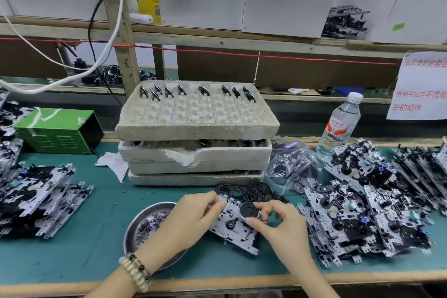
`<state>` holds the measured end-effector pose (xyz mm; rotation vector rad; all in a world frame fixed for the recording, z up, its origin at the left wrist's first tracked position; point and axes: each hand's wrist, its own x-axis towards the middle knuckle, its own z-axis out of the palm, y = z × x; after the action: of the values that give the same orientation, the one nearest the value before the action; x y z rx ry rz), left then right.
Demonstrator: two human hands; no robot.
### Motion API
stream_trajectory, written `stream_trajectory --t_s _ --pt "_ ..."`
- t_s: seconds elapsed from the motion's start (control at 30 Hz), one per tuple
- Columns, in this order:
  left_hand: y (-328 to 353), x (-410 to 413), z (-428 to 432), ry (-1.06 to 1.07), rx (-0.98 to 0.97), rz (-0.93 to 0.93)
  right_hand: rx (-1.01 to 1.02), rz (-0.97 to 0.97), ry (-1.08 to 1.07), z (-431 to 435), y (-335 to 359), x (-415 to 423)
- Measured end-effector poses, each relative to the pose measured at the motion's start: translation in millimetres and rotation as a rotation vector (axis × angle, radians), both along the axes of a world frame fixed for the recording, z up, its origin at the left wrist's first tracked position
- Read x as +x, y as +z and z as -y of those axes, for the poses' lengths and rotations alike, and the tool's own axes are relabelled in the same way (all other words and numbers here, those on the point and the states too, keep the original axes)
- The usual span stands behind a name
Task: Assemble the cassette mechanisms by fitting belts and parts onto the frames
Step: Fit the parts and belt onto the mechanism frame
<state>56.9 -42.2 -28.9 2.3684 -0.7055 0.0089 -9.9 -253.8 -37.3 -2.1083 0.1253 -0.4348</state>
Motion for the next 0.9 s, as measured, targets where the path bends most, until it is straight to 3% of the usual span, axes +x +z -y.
stream_trajectory --t_s 0.07,0.13,0.27,0.33,0.5,0.9 --pt "4 -13 3 -0.025 -0.105 -0.160 0.059 -0.009 -0.040 4 -5 -2" --pt "5 -23 7 -0.032 -0.067 -0.228 0.074 -0.012 -0.059 3 -13 -6" --pt "8 -20 14 0.084 0.207 0.011 0.024 -0.030 -0.113 -4 -26 -13" --pt "9 -11 21 0.112 0.193 0.113 0.003 -0.018 -0.140 -5 -26 -12" --pt "4 2 46 0.006 0.175 0.083 -0.088 0.038 -0.156 -9 -25 -14" --pt "3 20 61 -0.024 0.163 0.032 -0.441 0.286 -0.040 -41 -34 -35"
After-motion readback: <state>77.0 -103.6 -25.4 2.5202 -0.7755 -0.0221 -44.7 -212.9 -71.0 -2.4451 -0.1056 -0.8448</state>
